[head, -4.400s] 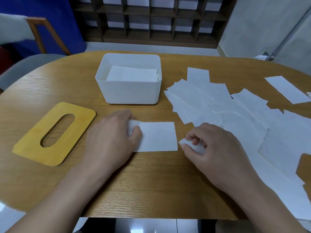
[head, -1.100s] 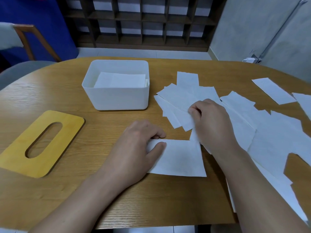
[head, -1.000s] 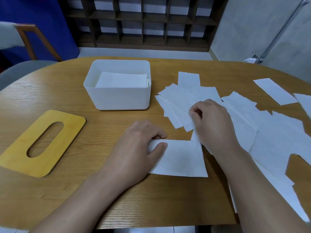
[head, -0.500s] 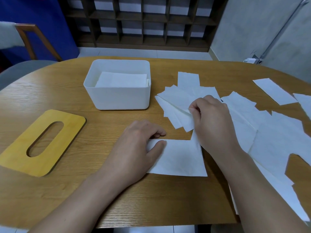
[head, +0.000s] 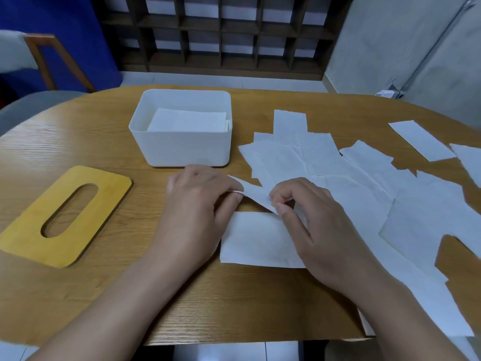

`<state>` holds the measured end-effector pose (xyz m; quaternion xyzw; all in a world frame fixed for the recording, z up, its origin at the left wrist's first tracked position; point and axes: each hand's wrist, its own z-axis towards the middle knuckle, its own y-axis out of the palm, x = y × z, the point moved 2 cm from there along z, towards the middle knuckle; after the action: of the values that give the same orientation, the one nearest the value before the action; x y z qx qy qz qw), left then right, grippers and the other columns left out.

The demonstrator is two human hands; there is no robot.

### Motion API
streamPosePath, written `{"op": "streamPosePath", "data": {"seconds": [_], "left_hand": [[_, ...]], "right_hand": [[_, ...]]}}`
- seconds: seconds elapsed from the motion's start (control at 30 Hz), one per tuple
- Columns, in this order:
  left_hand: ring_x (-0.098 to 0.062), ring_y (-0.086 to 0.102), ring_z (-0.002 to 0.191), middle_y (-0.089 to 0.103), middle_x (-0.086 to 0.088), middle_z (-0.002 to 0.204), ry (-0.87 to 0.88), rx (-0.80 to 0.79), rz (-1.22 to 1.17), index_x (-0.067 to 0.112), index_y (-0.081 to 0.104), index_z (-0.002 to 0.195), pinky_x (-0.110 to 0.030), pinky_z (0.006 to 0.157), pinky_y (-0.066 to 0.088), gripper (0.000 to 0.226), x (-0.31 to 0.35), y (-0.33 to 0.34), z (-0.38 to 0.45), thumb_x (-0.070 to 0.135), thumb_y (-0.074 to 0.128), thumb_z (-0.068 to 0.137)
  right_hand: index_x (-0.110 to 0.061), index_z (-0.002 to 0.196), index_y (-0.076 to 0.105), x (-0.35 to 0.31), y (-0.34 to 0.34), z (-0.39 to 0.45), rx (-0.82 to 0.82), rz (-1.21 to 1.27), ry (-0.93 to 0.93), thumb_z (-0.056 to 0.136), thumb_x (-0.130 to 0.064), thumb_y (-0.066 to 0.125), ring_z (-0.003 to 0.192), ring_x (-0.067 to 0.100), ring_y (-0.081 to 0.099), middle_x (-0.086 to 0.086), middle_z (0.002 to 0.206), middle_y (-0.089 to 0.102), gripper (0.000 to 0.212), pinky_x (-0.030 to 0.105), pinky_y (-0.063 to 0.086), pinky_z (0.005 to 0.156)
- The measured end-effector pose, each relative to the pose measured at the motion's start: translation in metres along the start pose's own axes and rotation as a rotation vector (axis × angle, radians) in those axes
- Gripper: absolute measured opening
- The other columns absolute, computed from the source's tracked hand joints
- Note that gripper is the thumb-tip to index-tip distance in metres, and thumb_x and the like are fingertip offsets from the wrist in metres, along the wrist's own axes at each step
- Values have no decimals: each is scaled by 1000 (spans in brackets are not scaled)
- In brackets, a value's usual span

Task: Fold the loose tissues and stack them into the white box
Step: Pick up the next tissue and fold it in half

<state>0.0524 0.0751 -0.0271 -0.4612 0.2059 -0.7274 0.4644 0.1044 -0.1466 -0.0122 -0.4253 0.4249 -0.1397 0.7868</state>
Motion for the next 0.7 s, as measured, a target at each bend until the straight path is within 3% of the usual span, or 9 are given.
{"op": "streamPosePath", "data": {"seconds": [0.03,0.13,0.23,0.3,0.4,0.47,0.53,0.6,0.7], "left_hand": [[-16,64,112,74,18,109,12,-3,-7,32,80,106,-45,103,45,9,2,-4,1,26,75,103],[-18,65,100,75,12,105,75,-13,-32,27,80,112,-42,89,51,11,12,-16,7,24,70,108],[-10,67,99,75,12,106,101,12,-98,24,81,113,-26,86,50,11,26,-32,11,26,71,108],[-1,67,96,76,18,104,-6,7,-231,29,82,109,-18,80,48,7,28,-40,10,29,76,105],[-21,70,82,78,8,91,-225,-86,-488,35,83,99,-37,68,54,3,22,-40,10,33,81,98],[-31,65,72,73,0,76,-304,-152,-547,34,84,97,-39,59,51,2,17,-35,9,34,82,96],[-22,50,58,57,4,61,-341,-227,-532,33,83,95,-29,53,40,1,11,-31,7,35,83,96],[-10,41,57,44,9,60,-360,-273,-505,35,82,96,-24,54,34,3,8,-28,5,37,84,95],[-5,41,55,42,14,60,-364,-298,-436,42,80,95,-20,53,33,5,6,-23,2,40,85,93]], "right_hand": [[-36,117,61,-1,-1,-2,-12,45,17,114,-32,55,118,4,58,-24,119,63,8,27,47,100],[-39,140,60,-14,-4,-5,36,78,-10,109,-52,61,125,1,60,-27,133,65,34,22,50,98],[-23,127,75,-24,-13,-7,257,-1,-128,111,-27,67,105,3,68,-14,115,77,18,18,52,87],[-23,114,79,-21,-22,-8,347,112,-62,110,-17,67,96,9,72,-15,103,77,14,19,53,80],[-34,103,80,-9,-26,-5,310,281,109,106,-22,71,72,19,65,-6,81,73,15,23,50,63],[-32,97,82,0,-26,-4,246,339,185,104,-24,74,59,19,52,-1,66,62,13,22,41,54],[-31,93,82,5,-25,-3,193,335,212,102,-23,76,56,14,46,-5,60,52,13,17,37,54],[-31,89,81,8,-25,-4,152,297,223,99,-24,78,57,13,46,-5,60,50,14,16,37,56],[-32,85,79,10,-21,-6,114,183,221,96,-26,80,60,15,53,-5,62,55,13,18,41,56]]}}
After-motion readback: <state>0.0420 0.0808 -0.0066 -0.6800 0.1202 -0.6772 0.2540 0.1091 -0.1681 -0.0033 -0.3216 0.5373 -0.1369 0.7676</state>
